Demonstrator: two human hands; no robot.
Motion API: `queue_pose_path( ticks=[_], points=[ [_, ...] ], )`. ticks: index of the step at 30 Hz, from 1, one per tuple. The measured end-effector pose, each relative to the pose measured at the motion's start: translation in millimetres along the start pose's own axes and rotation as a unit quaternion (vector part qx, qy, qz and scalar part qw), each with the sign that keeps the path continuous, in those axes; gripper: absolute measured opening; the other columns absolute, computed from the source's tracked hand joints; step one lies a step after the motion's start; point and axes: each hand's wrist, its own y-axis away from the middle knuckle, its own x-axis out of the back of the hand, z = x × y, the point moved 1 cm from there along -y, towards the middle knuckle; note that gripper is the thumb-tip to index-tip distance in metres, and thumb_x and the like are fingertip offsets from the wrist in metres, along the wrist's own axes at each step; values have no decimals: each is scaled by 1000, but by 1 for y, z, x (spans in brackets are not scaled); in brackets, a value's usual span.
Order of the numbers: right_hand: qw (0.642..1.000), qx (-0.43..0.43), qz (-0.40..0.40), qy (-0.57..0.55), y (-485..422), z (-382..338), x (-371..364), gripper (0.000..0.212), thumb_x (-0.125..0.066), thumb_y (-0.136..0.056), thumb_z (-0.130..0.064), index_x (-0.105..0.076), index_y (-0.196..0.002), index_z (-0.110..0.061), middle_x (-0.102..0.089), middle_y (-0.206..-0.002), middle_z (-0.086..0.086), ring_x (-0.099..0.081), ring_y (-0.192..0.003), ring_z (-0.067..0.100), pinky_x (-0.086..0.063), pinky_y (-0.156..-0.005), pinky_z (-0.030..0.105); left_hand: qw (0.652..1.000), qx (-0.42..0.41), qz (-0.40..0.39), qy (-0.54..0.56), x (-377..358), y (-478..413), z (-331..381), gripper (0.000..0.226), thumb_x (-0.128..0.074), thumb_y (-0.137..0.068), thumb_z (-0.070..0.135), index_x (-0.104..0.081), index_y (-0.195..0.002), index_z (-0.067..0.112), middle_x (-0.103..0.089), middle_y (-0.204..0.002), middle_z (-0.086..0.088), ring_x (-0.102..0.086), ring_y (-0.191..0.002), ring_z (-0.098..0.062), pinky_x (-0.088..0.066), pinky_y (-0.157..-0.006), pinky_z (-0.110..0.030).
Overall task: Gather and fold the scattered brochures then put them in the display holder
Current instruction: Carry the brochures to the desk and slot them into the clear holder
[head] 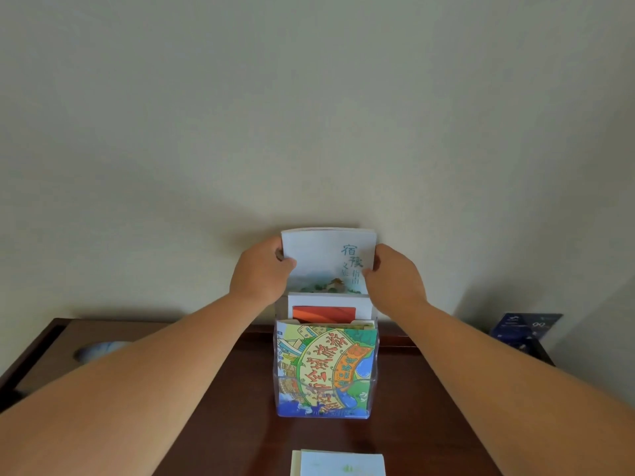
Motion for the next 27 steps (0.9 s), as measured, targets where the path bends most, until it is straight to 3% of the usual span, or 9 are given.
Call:
queue_pose_path(
  ticks=[3, 11, 17, 19, 22, 27],
  points=[
    [1000, -1, 9, 22, 0, 0, -1, 26, -54, -93, -15, -58, -119, -11, -62, -118, 12, -61, -103, 29, -54, -73, 32, 1000, -3, 5, -11, -1, -2, 2, 13, -58, -93, 18, -67, -101, 13, -68, -92, -3, -61, -83, -21, -42, -61, -26],
    [999, -13, 21, 28, -4, 0, -2, 26, -55, -94, -18, -54, -119, -17, -66, -117, 5, -64, -98, 26, -38, -53, 22, 999, -4, 17, -35, 0, -2, 6, 16, -54, -95, 19, -66, -96, 8, -68, -90, -8, -61, -82, -25, -50, -72, -41],
    [999, -22, 27, 16, 1, -1, -2, 30, -58, -92, -20, -47, -120, -20, -66, -114, 7, -66, -90, 24, -35, -45, 20, 999, 3, 34, -20, 5, -1, 3, 26, -58, -94, 27, -61, -117, 15, -61, -100, 3, -55, -89, -16, -41, -72, -31],
    [999, -36, 39, -2, 9, 3, 2, 32, -58, -91, -22, -46, -121, -21, -65, -108, 6, -61, -80, 21, -35, -48, 23, 999, 23, 47, 2, 11, 4, -5, 35, -59, -92, 31, -56, -125, 19, -58, -99, 5, -54, -90, -14, -39, -75, -29],
    [997, -59, 51, -13, 37, 17, 7, 31, -56, -89, -21, -48, -118, -20, -64, -99, 5, -55, -75, 20, -37, -59, 29, 996, 70, 46, 37, 17, 24, -30, 33, -58, -89, 37, -56, -120, 24, -63, -96, 3, -64, -91, -23, -51, -83, -37],
    [992, -123, 11, 13, 113, 52, -5, 25, -55, -88, -19, -50, -113, -20, -62, -93, 1, -57, -80, 25, -40, -67, 31, 982, 155, -32, 99, -1, 88, -82, 22, -59, -86, 33, -56, -107, 25, -65, -98, -3, -68, -91, -33, -56, -83, -51]
  ],
)
